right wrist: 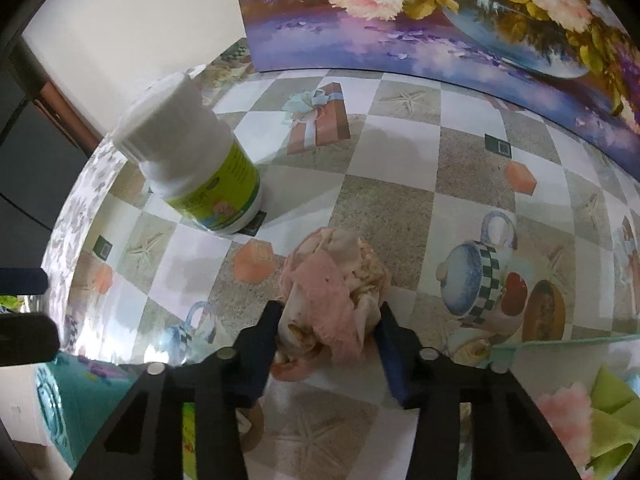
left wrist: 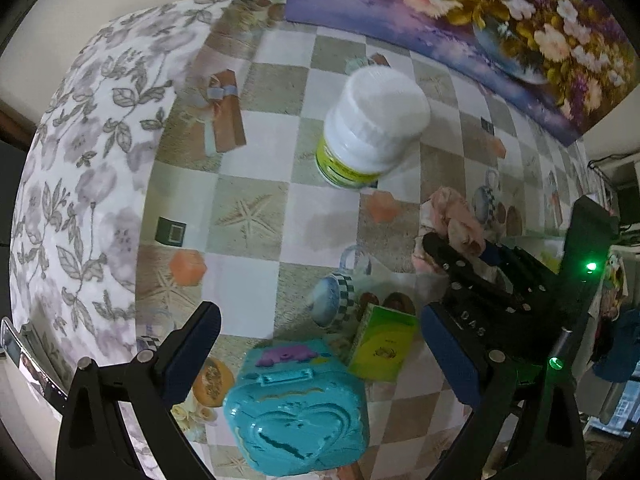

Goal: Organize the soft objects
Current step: 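Grasp the pink crumpled cloth with the right tool and lift it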

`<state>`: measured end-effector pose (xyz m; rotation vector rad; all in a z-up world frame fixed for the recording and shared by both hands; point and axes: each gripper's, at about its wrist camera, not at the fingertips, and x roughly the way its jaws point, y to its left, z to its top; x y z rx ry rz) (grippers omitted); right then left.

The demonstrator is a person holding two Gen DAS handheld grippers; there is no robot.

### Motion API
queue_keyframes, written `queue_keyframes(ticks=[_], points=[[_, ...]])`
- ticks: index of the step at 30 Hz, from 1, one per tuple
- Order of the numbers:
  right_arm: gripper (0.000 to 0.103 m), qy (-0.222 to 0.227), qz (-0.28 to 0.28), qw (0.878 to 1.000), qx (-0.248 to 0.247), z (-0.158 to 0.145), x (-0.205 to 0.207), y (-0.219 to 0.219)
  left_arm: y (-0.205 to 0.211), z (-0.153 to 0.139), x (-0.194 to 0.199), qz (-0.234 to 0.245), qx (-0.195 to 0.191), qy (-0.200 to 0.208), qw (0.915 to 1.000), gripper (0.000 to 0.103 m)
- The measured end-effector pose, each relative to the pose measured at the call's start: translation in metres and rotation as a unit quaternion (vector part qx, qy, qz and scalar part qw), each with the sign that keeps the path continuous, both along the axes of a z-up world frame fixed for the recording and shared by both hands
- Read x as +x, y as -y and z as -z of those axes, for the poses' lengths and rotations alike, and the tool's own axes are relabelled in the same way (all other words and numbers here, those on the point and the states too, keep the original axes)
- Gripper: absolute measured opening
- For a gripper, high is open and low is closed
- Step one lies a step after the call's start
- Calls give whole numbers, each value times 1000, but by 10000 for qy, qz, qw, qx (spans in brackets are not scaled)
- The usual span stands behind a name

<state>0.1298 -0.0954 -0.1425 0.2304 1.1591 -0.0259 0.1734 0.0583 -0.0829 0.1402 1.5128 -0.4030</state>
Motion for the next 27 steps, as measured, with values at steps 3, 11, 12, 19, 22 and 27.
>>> queue_keyframes(ticks=[3,11,12,19,22,27], points=[[39,-7,64,9999,124,0,-5,7,9,3,-4,80,64,-23,9999,100],[35,-70,254,9989,397,-6,-14,20,38,8,-21,634,461,101,9969,99],[35,-52,272,9985,464,-7,-16,21,43,7,-25,757,523,152,9956,99],[34,-37,442,9972,601,-20,-31,30,59,12,-47,1319,846,361,9870,99],[34,-18,502,9969,608,-26,-36,34,71,17,-56,1506,1000,487,9823,99],[34,39,583,9962,640,-37,-40,36,85,21,-65,1810,1203,637,9740,99]])
